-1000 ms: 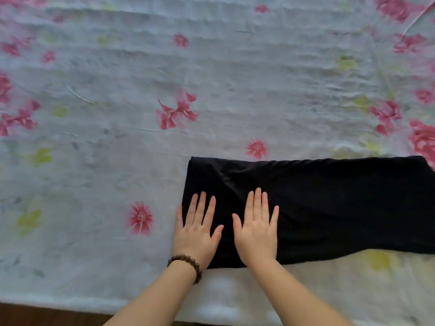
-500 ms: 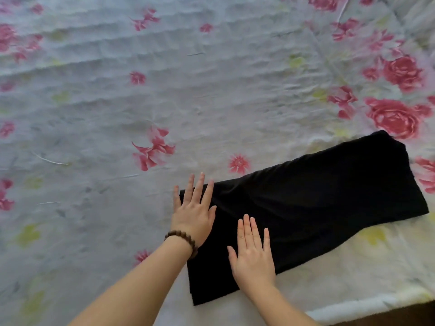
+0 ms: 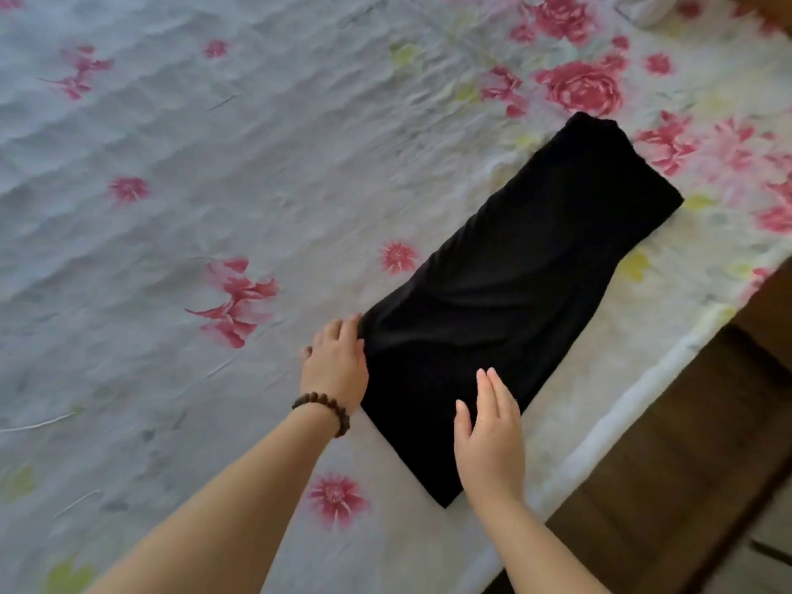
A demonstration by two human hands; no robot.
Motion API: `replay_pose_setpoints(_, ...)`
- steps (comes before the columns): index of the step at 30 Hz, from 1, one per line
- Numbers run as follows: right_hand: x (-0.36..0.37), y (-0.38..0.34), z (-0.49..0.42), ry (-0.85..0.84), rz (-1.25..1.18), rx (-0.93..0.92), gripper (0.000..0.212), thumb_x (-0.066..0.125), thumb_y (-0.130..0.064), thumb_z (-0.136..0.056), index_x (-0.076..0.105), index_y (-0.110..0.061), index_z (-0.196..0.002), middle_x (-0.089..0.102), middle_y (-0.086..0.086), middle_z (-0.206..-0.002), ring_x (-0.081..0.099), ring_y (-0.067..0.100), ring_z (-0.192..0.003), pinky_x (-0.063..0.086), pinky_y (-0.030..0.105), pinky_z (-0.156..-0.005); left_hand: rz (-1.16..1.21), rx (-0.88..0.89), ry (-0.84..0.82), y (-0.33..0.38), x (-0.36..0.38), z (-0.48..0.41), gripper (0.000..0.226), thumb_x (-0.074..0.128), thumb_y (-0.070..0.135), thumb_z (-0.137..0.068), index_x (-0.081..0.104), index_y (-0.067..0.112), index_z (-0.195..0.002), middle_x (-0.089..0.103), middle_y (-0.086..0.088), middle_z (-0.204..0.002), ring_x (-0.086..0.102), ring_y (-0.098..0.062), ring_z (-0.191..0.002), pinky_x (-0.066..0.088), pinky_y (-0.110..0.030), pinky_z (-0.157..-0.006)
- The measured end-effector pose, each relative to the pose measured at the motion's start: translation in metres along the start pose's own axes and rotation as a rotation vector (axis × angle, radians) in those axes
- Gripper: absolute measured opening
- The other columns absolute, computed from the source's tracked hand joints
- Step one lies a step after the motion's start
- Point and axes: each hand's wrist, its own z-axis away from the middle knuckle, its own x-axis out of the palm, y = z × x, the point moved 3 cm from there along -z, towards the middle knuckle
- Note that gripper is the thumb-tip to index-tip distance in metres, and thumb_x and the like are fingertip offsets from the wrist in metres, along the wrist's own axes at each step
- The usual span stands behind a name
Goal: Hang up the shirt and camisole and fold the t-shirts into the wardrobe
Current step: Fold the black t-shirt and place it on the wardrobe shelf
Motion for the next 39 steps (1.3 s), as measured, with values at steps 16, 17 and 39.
replay_pose_setpoints(16,0.008,0.008,0.041,-0.215,-0.286,0.881,0.024,0.055,-0.029,-0.094,0.043,-0.017,-0.077,0.056,0.002,-0.079,0.053,0.023,-0.073,0.035,0.027,-0.049,0.205,-0.085,-0.36,0.001,-0.028,-0.039,0.027,0.057,0.031,-0.093,0.063,0.012,-0.112,0.066,-0.005,-0.106,0.061,-0.022,-0.092,0.044,-0.03,-0.076)
replay_pose_setpoints(17,0.006,0.01,0.045,-0.165,-0.309,0.917,0.017,0.05,-0.025,-0.096,0.047,-0.016,-0.082,0.056,0.003,-0.082,0.054,0.023,-0.076,0.036,0.026,-0.051,0.203,-0.087,-0.37,0.001,-0.029,-0.04,0.027,0.058,0.031,-0.093,0.064,0.012,-0.112,0.066,-0.005,-0.106,0.061,-0.022,-0.093,0.045,-0.031,-0.077)
replay_pose_setpoints(39,0.012,-0.001,0.078,-0.111,-0.901,1.077,0.019,0.073,-0.03,-0.082,0.064,-0.013,-0.082,0.065,0.004,-0.084,0.061,0.023,-0.081,0.053,0.036,-0.079,0.242,-0.182,-0.524,-0.011,-0.029,-0.032,0.021,0.066,0.025,-0.089,0.064,0.005,-0.094,0.068,-0.008,-0.087,0.068,-0.02,-0.074,0.057,-0.026,-0.057)
